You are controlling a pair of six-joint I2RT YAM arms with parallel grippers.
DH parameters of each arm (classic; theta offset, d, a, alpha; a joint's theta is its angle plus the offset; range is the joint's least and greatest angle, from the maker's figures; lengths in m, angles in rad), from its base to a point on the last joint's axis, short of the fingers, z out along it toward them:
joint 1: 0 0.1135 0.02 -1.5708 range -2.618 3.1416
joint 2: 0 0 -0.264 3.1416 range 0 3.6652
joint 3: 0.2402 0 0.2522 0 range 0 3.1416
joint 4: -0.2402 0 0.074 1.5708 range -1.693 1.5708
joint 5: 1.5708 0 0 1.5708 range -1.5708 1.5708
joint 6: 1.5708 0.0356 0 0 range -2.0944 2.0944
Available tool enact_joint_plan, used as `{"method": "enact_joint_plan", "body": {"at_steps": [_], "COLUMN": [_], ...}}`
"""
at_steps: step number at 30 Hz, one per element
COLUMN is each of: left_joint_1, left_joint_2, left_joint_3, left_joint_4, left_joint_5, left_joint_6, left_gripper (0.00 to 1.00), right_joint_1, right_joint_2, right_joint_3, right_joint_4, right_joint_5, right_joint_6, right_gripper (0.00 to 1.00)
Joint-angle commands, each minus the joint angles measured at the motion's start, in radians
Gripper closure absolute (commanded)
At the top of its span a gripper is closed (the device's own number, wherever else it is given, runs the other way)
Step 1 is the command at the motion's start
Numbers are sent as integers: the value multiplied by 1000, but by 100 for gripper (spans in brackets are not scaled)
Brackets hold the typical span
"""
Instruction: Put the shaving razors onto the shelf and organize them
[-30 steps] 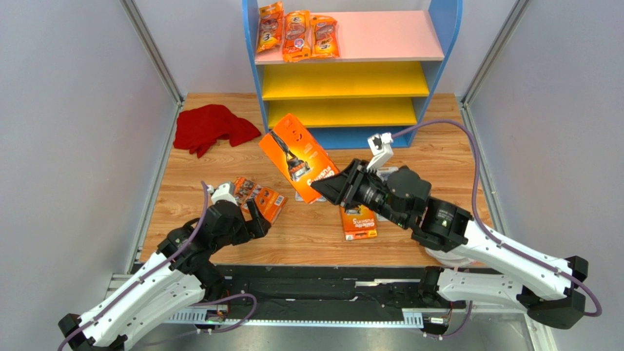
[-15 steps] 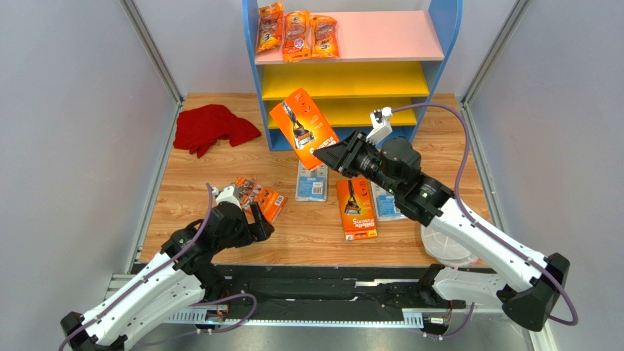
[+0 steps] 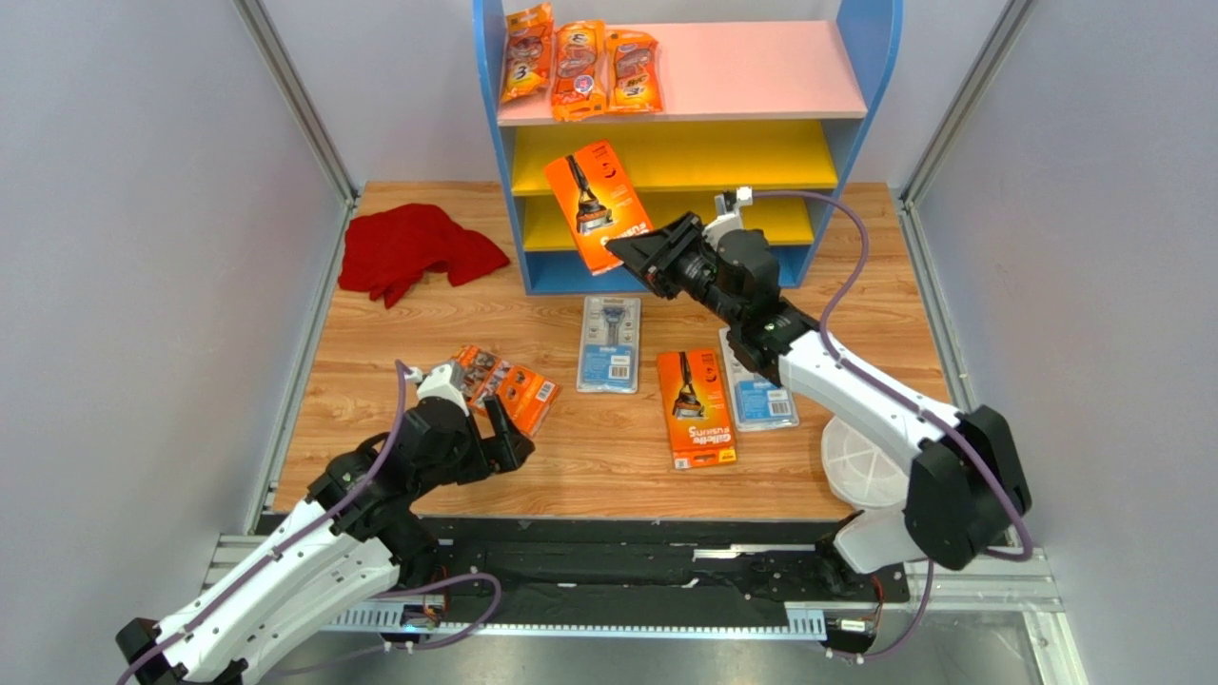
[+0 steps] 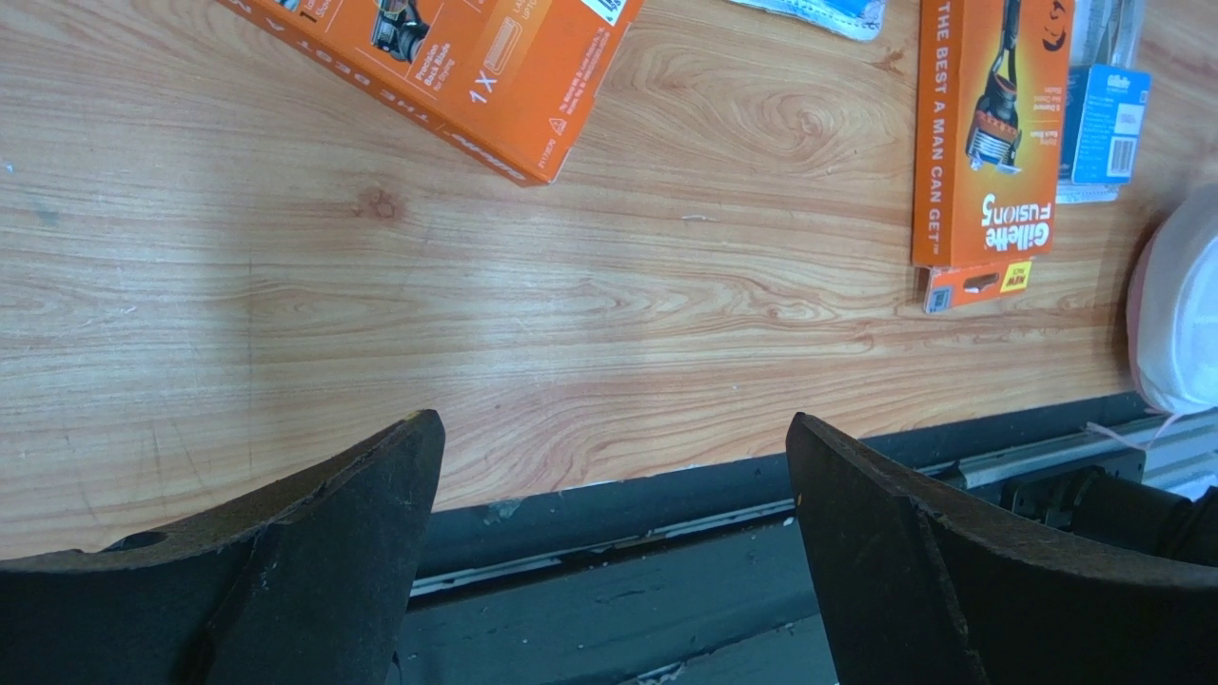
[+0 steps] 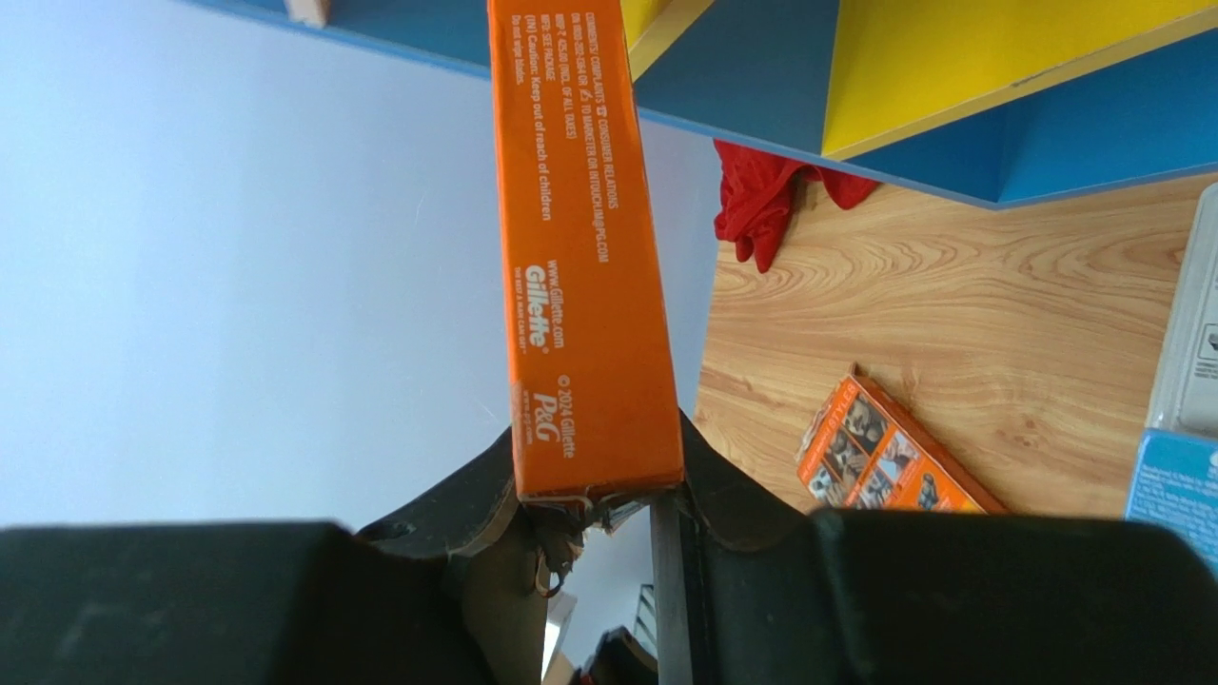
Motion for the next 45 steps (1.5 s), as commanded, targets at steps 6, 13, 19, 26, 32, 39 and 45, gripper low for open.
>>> {"method": "enact_joint_plan", "body": {"at_steps": [6,13,19,26,32,39,45], "left_joint_1": [1,-1,-1,-1,1,1,1], "left_joint_2": [-11,-14,-24,-68,-77,-71,-74], "left_joint_3": [2,2,5,-1,2,-4,1], "left_joint_4": [0,3,-6,-6,-4,8,8], "left_joint_5": [-1,5,5,11,28,56,60], "left_joint_6": [16,10,7,5,17,-1,1], "left_gripper": [1,1,1,1,1,1,1], "right_joint_1": [-25,-25,-28,-28,-30,-22,-10], "right_joint_2": [120,165,252,350,410,464,539], "right_joint_3": [136,204,283,354,429,548,653], "right_joint_4": [202,190,190,244,230,118,43], "right_joint_5": [-47,-21,-1,29,77,125,174], "right_joint_6": [118,148,202,285,306,306,311], "right_gripper": [100,100,100,100,100,100,100]}}
